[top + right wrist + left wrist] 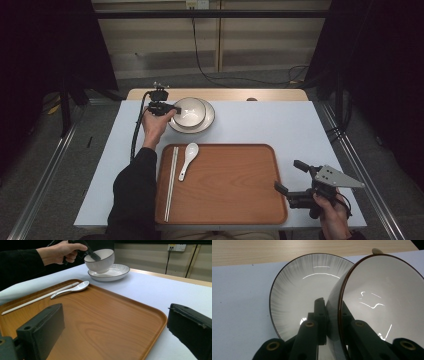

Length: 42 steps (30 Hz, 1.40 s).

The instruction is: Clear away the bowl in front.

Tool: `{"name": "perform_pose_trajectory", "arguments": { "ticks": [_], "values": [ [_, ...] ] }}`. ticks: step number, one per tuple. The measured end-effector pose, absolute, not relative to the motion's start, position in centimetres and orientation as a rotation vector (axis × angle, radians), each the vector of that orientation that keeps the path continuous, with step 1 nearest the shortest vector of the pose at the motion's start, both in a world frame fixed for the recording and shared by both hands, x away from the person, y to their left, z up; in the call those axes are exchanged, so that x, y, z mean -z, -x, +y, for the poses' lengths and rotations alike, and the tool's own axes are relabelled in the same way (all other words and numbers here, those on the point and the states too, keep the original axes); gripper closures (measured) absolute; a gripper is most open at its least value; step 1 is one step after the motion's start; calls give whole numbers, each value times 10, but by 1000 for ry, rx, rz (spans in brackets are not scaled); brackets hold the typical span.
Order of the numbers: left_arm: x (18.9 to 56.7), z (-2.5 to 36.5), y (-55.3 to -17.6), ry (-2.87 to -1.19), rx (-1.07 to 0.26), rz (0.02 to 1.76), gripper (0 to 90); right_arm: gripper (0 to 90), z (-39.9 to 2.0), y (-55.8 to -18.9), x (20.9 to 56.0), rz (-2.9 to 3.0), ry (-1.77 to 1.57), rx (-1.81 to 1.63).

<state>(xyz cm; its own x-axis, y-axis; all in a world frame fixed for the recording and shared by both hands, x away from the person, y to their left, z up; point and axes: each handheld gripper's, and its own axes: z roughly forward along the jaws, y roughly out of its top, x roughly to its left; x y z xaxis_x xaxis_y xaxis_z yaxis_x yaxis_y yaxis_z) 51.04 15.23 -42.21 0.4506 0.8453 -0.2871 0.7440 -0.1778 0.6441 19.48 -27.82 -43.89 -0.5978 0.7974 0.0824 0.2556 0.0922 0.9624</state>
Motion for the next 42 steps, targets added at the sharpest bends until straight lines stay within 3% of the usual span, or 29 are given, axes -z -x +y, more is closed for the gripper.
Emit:
{"name": "perform_pose_trajectory", "arguments": {
  "ticks": [18,42],
  "values": [
    [402,157,-484,-1967,-186,1251,828,9,-278,-193,439,1904,-1011,-1538],
    [398,105,-458,-2041,-91,1093,827,9,-278,-193,439,1911,-1000,-1531]
  ]
}}
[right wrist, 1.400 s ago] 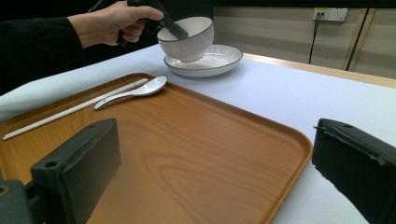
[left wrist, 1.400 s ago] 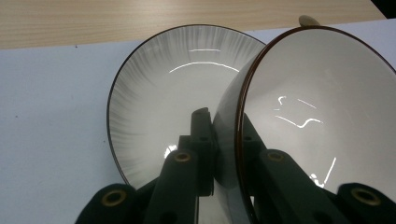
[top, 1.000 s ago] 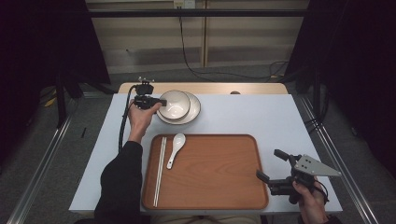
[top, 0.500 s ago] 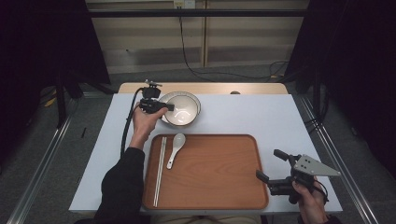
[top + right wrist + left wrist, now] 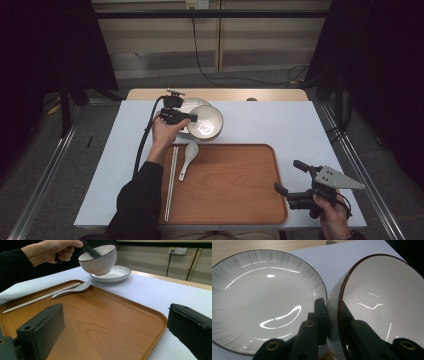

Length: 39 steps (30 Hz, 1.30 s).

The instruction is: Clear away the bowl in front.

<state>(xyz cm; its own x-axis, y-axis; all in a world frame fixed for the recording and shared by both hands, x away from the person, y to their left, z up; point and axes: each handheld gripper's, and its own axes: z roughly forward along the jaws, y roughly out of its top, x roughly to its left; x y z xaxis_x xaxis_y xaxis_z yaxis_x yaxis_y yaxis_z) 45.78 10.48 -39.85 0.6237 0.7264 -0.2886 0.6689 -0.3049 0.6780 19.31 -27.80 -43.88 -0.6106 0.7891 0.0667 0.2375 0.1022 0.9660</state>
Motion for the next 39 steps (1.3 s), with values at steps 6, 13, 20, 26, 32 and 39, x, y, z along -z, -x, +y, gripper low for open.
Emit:
{"name": "perform_pose_trajectory", "arguments": {
  "ticks": [6,13,20,26,32,39],
  "values": [
    [394,91,-455,-2046,-79,1055,827,9,-279,-194,439,1901,-1005,-1530],
    [397,77,-449,-2054,-65,1027,828,10,-278,-193,439,1903,-1009,-1534],
    [399,61,-443,-2059,-25,1004,827,10,-279,-193,439,1903,-1004,-1532],
    [403,46,-441,-2085,-35,1030,828,10,-279,-193,439,1902,-1004,-1532],
    [406,28,-435,-2095,1,988,827,10,-279,-193,439,1903,-1005,-1533],
    [409,10,-430,-2115,22,964,828,10,-278,-193,439,1901,-1004,-1535]
  ]
}}
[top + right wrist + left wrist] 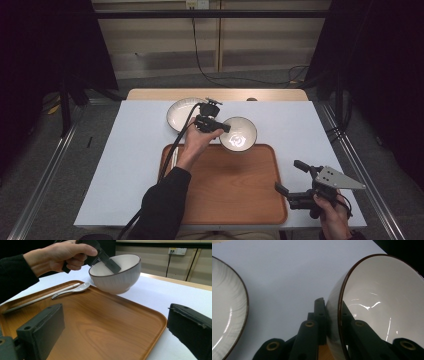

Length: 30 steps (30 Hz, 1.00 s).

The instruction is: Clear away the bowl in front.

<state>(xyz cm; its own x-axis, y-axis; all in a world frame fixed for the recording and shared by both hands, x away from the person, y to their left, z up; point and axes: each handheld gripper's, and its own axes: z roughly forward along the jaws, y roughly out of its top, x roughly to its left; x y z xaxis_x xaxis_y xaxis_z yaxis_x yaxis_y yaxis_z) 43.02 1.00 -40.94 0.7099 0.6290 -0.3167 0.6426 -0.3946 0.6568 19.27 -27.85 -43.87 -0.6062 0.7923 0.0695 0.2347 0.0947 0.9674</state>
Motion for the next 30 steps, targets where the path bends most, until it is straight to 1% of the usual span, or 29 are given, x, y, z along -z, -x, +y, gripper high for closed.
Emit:
{"name": "perform_pose_trajectory", "arguments": {
  "ticks": [15,26,29,30],
  "values": [
    [419,-25,-425,-2157,114,892,828,10,-279,-193,439,1901,-1004,-1535],
    [433,-49,-424,-2184,150,900,827,9,-279,-193,439,1901,-1001,-1535],
    [434,-53,-424,-2218,134,874,828,9,-279,-193,439,1901,-1006,-1538],
    [434,-54,-423,-2207,135,888,827,9,-279,-193,439,1900,-1006,-1536]
  ]
}}
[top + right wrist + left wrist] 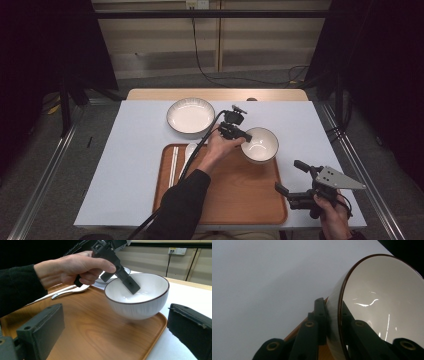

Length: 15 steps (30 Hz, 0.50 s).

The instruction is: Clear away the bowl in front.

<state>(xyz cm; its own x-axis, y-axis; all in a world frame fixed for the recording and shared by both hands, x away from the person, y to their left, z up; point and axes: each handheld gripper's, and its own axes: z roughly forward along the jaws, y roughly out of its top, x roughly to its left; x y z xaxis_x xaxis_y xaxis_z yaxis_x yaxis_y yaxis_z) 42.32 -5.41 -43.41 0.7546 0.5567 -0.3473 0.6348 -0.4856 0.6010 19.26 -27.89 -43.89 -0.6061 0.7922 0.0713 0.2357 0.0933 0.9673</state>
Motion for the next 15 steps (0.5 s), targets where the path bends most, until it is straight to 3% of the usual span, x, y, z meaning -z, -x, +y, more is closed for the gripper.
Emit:
{"name": "perform_pose_trajectory", "arguments": {
  "ticks": [15],
  "values": [
    [453,-66,-422,-2231,174,900,826,9,-279,-192,439,1903,-1004,-1542]
  ]
}}
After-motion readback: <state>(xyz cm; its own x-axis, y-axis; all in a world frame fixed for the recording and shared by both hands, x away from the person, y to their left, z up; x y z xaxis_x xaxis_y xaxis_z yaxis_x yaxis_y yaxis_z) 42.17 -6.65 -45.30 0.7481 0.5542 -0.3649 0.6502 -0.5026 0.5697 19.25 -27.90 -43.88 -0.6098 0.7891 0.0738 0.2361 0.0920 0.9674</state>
